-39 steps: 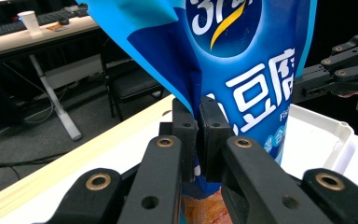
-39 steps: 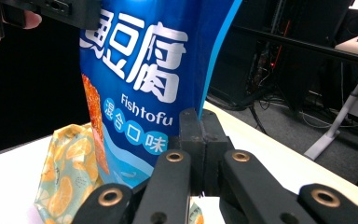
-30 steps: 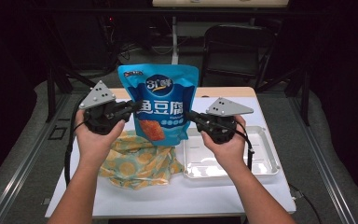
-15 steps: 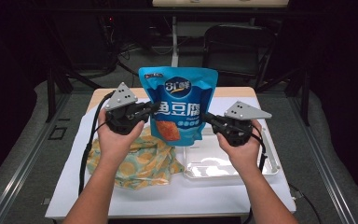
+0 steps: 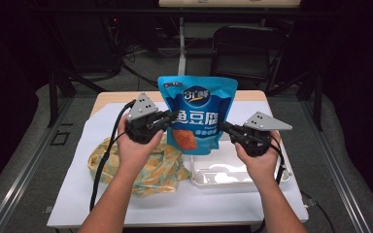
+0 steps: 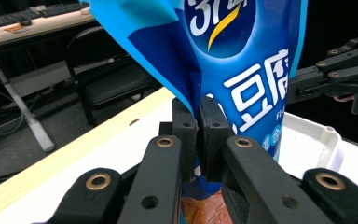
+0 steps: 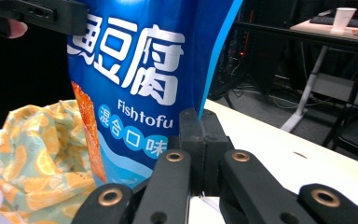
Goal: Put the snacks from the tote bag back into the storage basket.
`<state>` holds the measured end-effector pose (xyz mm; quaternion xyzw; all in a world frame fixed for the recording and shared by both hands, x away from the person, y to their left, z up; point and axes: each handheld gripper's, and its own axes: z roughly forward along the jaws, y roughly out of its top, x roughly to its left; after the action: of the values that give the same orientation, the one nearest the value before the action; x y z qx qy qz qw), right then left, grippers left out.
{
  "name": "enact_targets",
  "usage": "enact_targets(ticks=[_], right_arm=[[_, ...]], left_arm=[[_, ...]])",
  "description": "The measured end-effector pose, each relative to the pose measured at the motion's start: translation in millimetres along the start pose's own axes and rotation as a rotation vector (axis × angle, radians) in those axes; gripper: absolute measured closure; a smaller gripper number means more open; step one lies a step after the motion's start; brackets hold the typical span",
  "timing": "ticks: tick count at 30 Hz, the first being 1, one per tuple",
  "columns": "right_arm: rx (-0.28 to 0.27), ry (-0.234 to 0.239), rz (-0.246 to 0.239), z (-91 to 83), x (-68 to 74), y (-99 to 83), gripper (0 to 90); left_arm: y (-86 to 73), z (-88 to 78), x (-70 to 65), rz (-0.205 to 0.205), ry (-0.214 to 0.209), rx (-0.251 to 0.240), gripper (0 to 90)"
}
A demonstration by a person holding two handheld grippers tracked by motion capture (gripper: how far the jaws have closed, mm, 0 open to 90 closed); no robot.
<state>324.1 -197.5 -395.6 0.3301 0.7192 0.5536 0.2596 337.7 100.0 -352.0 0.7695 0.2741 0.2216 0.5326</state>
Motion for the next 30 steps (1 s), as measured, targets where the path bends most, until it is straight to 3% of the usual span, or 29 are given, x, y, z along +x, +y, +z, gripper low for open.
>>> enact_targets(ticks=[6, 30], right_arm=[[0.010, -0.021, -0.014, -0.9, -0.4, -4.0, 90.0], [-0.012, -0.057, 0.021, -16.1, -12.3, -6.1, 90.0]], left_arm=[[-2.6, 4.7, -2.3, 0.006, 0.006, 0.002, 87.3], [4.6, 20.6, -13.1, 0.006, -0.018, -0.016, 87.3]])
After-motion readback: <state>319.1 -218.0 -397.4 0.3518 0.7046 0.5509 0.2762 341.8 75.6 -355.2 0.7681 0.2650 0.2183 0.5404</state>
